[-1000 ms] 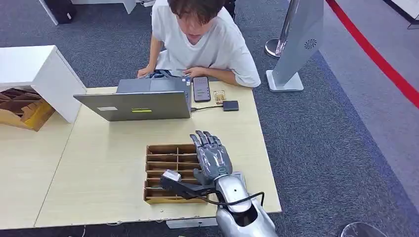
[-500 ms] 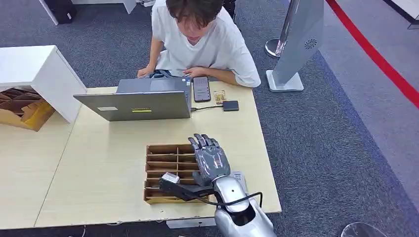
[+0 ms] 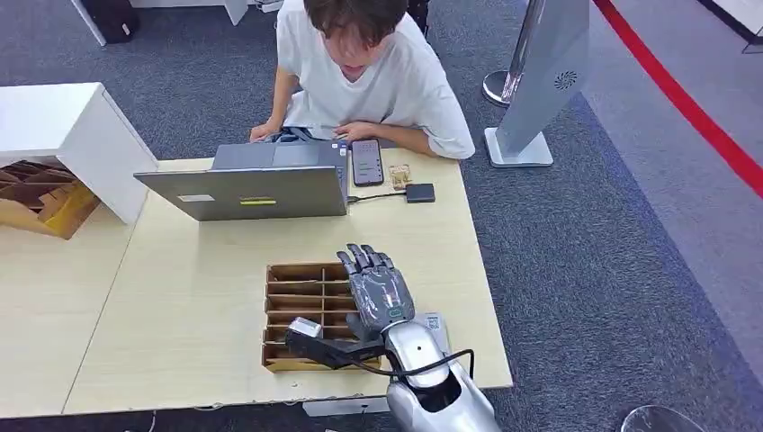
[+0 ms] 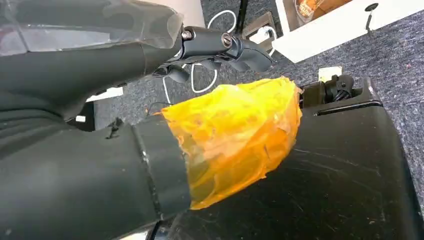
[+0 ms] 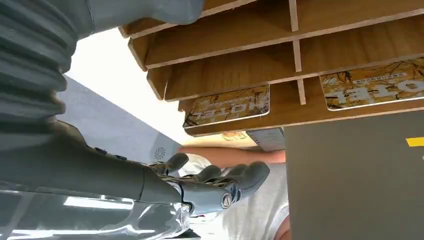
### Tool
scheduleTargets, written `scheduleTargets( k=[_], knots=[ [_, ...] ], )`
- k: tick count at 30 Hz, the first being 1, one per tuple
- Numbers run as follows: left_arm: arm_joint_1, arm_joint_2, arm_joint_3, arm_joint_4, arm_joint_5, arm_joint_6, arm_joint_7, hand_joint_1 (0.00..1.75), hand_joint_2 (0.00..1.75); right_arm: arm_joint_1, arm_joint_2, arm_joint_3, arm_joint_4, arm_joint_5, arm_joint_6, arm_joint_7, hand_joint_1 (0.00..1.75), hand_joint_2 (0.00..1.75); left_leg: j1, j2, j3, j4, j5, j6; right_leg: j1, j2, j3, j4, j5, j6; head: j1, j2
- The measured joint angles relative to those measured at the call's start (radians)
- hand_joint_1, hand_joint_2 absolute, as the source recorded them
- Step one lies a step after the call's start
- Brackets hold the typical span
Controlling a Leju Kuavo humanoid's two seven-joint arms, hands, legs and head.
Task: Pass the card to the sensor for recognition and then transmit it.
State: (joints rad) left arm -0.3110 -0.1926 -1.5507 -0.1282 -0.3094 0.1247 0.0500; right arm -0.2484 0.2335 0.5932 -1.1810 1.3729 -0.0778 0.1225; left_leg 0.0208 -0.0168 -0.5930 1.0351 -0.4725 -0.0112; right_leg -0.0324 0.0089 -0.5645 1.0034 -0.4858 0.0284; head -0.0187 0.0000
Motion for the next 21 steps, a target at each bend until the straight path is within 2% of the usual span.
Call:
scheduleTargets(
  k=[1,3,4,5,7,8,9,21],
  knots=[
    [0.0,0.0,0.0,0.0,0.0,0.0,0.0,0.0,0.0,0.0,0.0,0.0,0.0,0.0,-0.001,0.0,0.37,1.75,0.0,0.0,0.0,0.0,0.0,0.0,0.0,0.0,0.0,0.0,0.0,0.0,0.0,0.0],
    [0.0,0.0,0.0,0.0,-0.001,0.0,0.0,0.0,0.0,0.0,0.0,0.001,0.0,0.0,-0.003,-0.001,0.87,1.75,0.0,0.0,0.0,0.0,0.0,0.0,0.0,0.0,0.0,0.0,0.0,0.0,0.0,0.0],
    [0.0,0.0,0.0,0.0,-0.001,0.0,0.0,0.0,0.0,-0.001,0.0,0.001,0.0,0.0,-0.003,-0.002,0.87,1.75,0.0,0.0,0.0,0.0,0.0,0.0,0.0,0.0,0.0,0.0,0.0,0.0,0.0,0.0],
    [0.0,0.0,0.0,0.0,-0.002,0.0,0.0,0.0,0.0,-0.001,0.0,0.001,0.0,0.0,-0.003,-0.003,1.05,1.75,0.0,0.0,0.0,0.0,0.0,0.0,0.0,0.0,0.0,0.0,0.0,0.0,0.0,0.0],
    [0.0,0.0,0.0,0.0,-0.002,0.0,0.0,0.0,0.0,-0.001,0.0,0.002,0.001,0.0,-0.005,-0.007,1.13,1.75,0.0,0.0,0.0,0.0,0.0,0.0,0.0,0.0,0.0,0.0,0.0,0.0,0.0,0.0],
    [0.0,0.0,0.0,0.0,-0.002,0.0,0.0,0.0,0.0,-0.003,0.0,0.003,0.003,0.0,-0.008,-0.008,1.33,1.75,0.0,0.0,0.0,0.0,0.0,0.0,0.0,0.0,0.0,0.0,0.0,0.0,0.0,0.0],
    [0.0,0.0,0.0,0.0,-0.002,0.0,0.0,0.0,0.0,-0.007,0.0,0.003,0.004,0.0,-0.013,-0.008,1.43,1.75,0.0,0.0,0.0,0.0,0.0,0.0,0.0,0.0,0.0,0.0,0.0,0.0,0.0,0.0],
    [0.0,0.0,0.0,0.0,-0.005,0.0,0.0,0.0,0.0,-0.015,0.0,0.005,0.005,0.0,-0.019,-0.009,1.43,1.75,0.0,0.0,0.0,0.0,0.0,0.0,0.0,0.0,0.0,0.0,0.0,0.0,0.0,0.0]
  ],
)
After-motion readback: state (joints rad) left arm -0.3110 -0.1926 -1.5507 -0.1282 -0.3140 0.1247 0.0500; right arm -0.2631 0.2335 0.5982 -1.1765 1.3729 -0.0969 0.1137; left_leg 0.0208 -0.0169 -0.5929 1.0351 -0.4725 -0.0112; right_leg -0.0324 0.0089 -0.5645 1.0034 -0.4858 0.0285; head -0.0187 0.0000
